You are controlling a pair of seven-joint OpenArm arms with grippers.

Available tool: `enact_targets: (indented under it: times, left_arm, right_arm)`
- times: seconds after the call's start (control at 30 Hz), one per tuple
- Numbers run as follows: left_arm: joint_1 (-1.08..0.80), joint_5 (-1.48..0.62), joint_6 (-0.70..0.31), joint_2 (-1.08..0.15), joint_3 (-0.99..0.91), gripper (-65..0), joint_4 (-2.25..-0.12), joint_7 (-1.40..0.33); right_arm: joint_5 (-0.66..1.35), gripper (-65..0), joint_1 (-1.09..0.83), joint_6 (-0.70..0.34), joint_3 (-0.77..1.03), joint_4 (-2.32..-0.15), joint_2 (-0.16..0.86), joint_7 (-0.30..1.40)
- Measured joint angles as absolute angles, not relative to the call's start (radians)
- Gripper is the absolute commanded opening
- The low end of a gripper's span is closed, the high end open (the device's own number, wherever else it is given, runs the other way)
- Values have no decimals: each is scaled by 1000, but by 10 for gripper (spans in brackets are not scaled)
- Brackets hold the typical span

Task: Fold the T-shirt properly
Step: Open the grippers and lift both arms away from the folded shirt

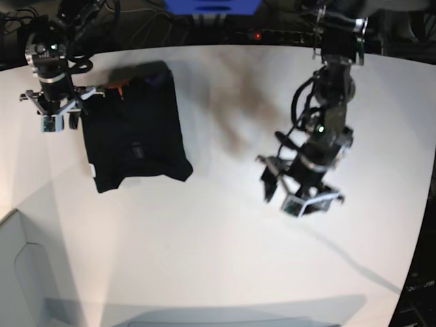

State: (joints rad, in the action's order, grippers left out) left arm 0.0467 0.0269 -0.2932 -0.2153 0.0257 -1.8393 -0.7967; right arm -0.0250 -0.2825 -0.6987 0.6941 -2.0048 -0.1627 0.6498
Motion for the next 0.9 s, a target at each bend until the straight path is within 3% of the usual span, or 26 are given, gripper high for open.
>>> enact_targets:
  times: [0.13,0.3,0.73,0.9]
  left_arm:
    - [-95,30,-289,-213,-117,-241,-1857,-803]
    - [-181,22,-295,-186,-128,-242,-1857,-802]
    - [-308,20,-296,-146,-131,-242,-1873,-804]
    - [-344,19,-296,-141,-199,-242,-1905,-798]
  right_arm:
    - [-21,-558,-281,-698,695,-2005,-162,646]
    - [-21,-602,-284,-698,640,-2005,-158,646]
    - [-20,-602,-311,-698,547,-1903,-159,629]
    - [-20,-601,-326,-697,547,-1847,-158,534]
